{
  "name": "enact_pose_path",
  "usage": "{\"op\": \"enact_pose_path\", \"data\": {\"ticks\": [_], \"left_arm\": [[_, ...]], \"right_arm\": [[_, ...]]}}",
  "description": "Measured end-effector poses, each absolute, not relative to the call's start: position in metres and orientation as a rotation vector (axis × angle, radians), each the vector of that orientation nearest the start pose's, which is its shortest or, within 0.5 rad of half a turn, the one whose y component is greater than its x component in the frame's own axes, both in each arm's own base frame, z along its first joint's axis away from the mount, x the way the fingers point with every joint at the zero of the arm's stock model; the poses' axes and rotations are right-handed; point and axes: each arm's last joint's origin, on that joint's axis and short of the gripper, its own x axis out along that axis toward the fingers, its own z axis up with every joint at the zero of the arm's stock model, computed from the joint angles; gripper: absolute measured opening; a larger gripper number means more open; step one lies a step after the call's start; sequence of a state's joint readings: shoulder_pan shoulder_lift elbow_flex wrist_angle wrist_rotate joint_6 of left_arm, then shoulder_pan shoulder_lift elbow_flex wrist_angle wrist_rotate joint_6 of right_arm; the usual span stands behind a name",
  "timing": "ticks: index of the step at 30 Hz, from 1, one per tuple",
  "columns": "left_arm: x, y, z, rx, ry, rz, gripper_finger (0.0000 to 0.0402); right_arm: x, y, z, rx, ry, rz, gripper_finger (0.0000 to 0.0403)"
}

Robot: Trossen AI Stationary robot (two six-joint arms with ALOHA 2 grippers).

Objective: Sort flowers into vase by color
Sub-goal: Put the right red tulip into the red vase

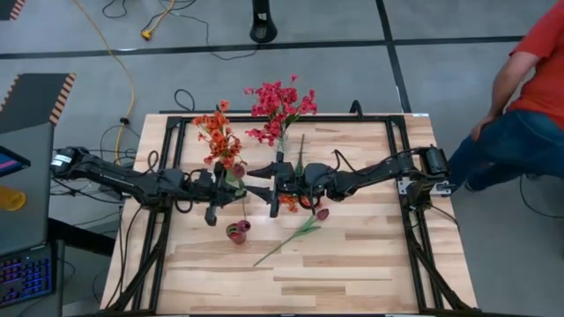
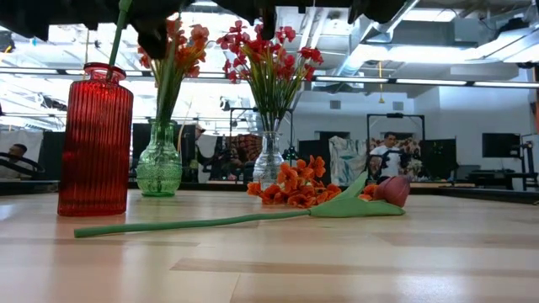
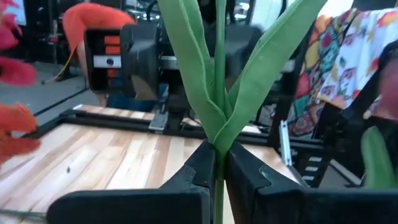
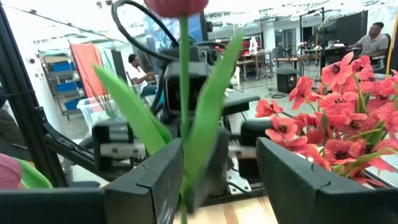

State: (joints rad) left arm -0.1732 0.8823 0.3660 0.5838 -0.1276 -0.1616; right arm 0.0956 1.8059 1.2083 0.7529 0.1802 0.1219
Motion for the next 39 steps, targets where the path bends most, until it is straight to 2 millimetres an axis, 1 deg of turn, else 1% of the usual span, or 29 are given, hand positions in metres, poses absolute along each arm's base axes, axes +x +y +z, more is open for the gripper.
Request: {"op": "enact_pose_path", "data": {"ticks": [3, 8, 15, 20, 23, 27, 31, 39], "left_arm": [[0.181, -0.030, 0.252, -0.176, -0.086, -0.067, 0.0008], [0.166, -0.032, 0.260, -0.182, -0.115, -0.097, 0.0008], [0.142, -0.031, 0.279, -0.207, -0.246, -0.145, 0.0008], [0.127, -0.031, 0.287, -0.237, -0.299, -0.177, 0.0008], [0.121, -0.032, 0.290, -0.256, -0.321, -0.230, 0.0008], [0.120, -0.036, 0.290, -0.265, -0.317, -0.284, 0.0008], [0.125, -0.043, 0.287, -0.252, -0.284, -0.301, 0.0008], [0.141, -0.052, 0.277, -0.213, -0.219, -0.251, 0.0008]], "right_arm": [[0.408, 0.033, 0.291, 0.129, -0.131, -0.080, 0.0229], [0.397, 0.031, 0.300, 0.076, -0.036, -0.090, 0.0228], [0.384, 0.030, 0.311, 0.065, 0.040, -0.092, 0.0228], [0.381, 0.030, 0.313, 0.076, 0.059, -0.093, 0.0228], [0.380, 0.030, 0.313, 0.077, 0.063, -0.093, 0.0228], [0.380, 0.030, 0.311, 0.075, 0.078, -0.094, 0.0227], [0.380, 0.030, 0.311, 0.075, 0.080, -0.094, 0.0227], [0.380, 0.030, 0.311, 0.077, 0.082, -0.094, 0.0227]]}}
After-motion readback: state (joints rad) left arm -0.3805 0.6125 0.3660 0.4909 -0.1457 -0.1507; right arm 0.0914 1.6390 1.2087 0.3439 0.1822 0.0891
